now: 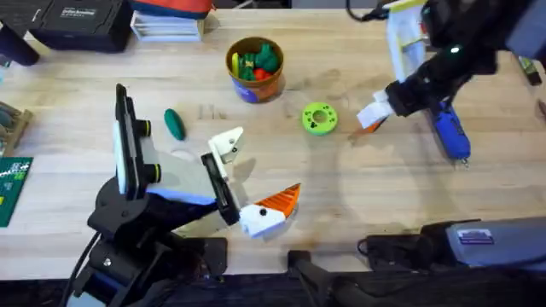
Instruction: Pick up the gripper from the table and insert it into the empty holder that is missing its gripper. Then pick up a screw, insert it into the mounting hole, and use the screwdriver to tighten it. Finally, clean up the table by picking up the vegetable and placing it into the bucket.
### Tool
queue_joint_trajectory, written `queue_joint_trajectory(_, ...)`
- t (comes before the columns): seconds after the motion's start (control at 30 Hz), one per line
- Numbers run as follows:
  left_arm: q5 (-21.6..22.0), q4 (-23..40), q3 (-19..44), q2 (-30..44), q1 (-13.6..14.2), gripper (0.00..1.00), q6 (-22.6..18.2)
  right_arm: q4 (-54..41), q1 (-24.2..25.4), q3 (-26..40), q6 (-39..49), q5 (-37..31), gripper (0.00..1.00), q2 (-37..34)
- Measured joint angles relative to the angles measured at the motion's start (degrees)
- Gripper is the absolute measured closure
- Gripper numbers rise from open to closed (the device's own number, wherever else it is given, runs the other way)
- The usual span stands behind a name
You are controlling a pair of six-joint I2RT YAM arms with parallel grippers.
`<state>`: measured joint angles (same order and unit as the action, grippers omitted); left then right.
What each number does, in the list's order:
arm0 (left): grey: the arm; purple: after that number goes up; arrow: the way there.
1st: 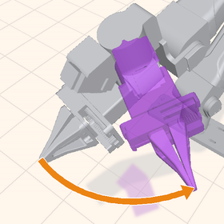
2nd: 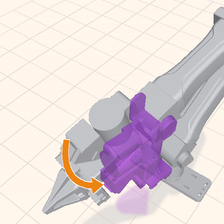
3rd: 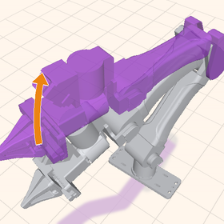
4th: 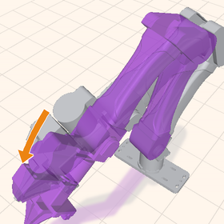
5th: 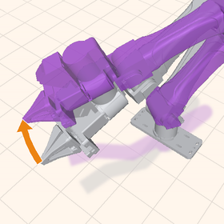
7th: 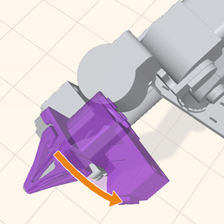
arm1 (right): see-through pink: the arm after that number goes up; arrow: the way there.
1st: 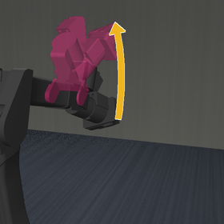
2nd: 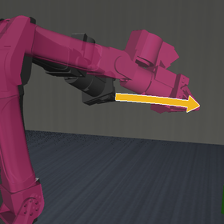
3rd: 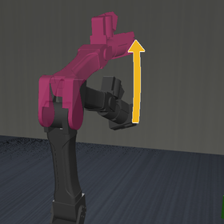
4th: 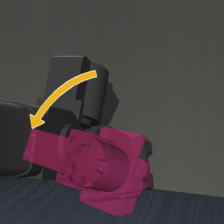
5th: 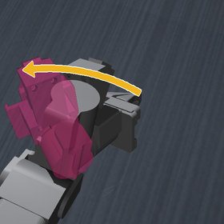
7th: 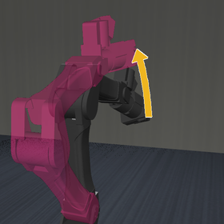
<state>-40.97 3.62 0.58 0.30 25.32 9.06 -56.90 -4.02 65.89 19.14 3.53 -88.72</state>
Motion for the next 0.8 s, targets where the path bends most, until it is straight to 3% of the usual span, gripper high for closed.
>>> queue_joint_trajectory(0.2,0.00,0.00,0.00,0.00,0.00,0.015,0.00,0.84,-0.47,0.00,1.13,0.00,0.444,-3.54)
queue_joint_trajectory(0.43,0.00,0.00,0.00,0.00,0.00,0.014,0.00,1.37,-0.47,0.00,1.53,0.00,0.557,-3.55)
queue_joint_trajectory(0.8,0.00,0.00,0.00,0.02,0.00,0.014,0.00,0.24,-0.47,2.37,1.52,0.00,0.583,-3.55)
